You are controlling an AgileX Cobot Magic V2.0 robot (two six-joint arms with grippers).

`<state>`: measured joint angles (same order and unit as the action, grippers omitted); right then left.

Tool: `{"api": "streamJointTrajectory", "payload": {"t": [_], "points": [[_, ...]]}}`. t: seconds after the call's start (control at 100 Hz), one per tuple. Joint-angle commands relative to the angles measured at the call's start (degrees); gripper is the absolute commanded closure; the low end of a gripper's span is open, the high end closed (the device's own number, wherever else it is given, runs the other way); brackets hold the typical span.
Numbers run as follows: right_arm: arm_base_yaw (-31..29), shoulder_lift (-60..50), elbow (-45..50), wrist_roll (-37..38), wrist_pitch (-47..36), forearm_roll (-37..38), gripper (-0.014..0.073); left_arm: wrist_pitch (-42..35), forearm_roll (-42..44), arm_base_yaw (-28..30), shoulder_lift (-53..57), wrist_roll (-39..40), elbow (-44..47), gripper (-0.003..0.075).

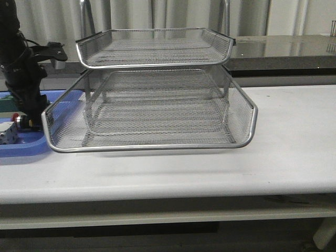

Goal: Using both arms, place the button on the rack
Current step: 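Lower the left gripper into the blue tray and grasp the red button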

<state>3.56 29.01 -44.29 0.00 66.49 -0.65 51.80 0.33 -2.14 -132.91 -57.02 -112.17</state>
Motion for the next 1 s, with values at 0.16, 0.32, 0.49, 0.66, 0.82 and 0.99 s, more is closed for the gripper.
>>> {"api": "streamJointTrajectory", "payload": {"t": [0.16,0.32,0.49,0.66,0.82,0.99], "points": [[-0.04,0.21,-1.34,-0.40,-2.79,0.07,0.0655,-0.50,-0.64,1.76,1.42,0.10,-3.34,0.0176],[-0.04,0.21,-1.34,-0.40,-2.79,0.07,0.0655,-0.40,-0.90,3.22,0.74,0.10,-3.34,0.0176],[-0.04,0.21,-1.34,-0.40,-2.79,0.07,0.0655,-0.50,-2.45,4.06,0.40,0.02,-3.34,0.0176],[-0.04,0.21,-1.34,-0.40,-2.79,0.07,0.0655,-0.62,-3.51,4.18,0.40,-1.40,-3.34,0.0276],[-0.04,0.21,-1.34,-0.40,-2.79,0.07,0.0655,-0.52,-3.61,4.28,0.40,-1.50,-3.34,0.0467],[-0.04,0.21,-1.34,-0.40,-2.79,0.07,0.0655,-0.73,-3.08,4.28,0.40,-1.50,-3.81,0.0651]]}}
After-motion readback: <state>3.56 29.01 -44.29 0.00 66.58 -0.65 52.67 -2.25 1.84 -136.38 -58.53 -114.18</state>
